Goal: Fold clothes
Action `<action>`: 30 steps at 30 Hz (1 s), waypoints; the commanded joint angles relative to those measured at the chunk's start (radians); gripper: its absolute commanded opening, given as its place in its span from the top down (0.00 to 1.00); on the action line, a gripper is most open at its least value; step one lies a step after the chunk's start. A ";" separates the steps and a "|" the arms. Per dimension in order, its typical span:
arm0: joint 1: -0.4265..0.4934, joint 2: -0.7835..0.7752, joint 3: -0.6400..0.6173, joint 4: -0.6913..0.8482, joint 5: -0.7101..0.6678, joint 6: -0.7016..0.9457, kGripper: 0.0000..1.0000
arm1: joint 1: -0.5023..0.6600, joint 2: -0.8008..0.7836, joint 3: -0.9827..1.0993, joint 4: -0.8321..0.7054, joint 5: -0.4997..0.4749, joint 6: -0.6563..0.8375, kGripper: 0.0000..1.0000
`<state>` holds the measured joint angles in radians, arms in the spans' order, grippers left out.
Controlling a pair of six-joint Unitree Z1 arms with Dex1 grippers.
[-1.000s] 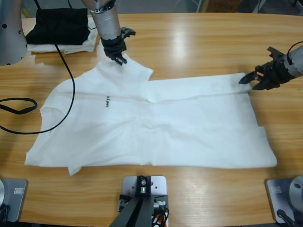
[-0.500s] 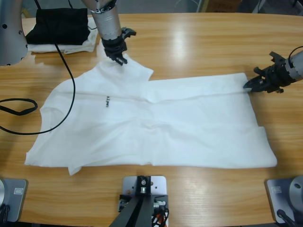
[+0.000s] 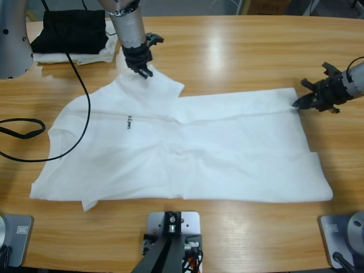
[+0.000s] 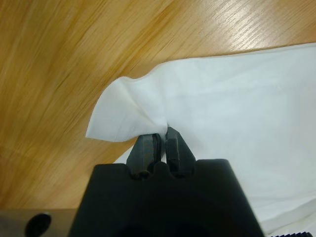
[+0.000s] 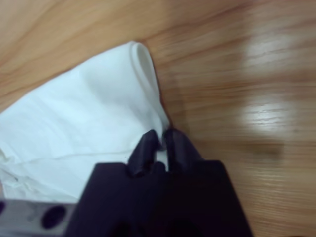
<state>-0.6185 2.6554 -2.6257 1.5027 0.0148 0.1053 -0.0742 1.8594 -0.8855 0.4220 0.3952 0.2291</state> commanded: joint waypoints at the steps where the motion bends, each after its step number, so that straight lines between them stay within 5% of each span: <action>1: -0.009 0.003 -0.194 0.083 0.017 -0.013 1.00 | -0.004 0.020 0.030 -0.017 0.003 -0.030 1.00; 9: -0.006 -0.034 -0.195 0.088 0.046 -0.008 1.00 | -0.002 -0.130 0.012 0.008 -0.062 -0.030 1.00; 21: 0.002 -0.155 -0.193 0.153 0.096 -0.006 1.00 | 0.004 -0.152 -0.099 0.227 0.056 -0.007 1.00; 30: -0.055 -0.397 0.135 0.154 0.076 -0.014 1.00 | 0.004 -0.180 -0.104 0.363 0.087 -0.036 1.00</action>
<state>-0.6212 2.3991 -2.6228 1.5031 0.0937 0.1054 -0.0741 1.7131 -0.9845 0.7166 0.4563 0.2095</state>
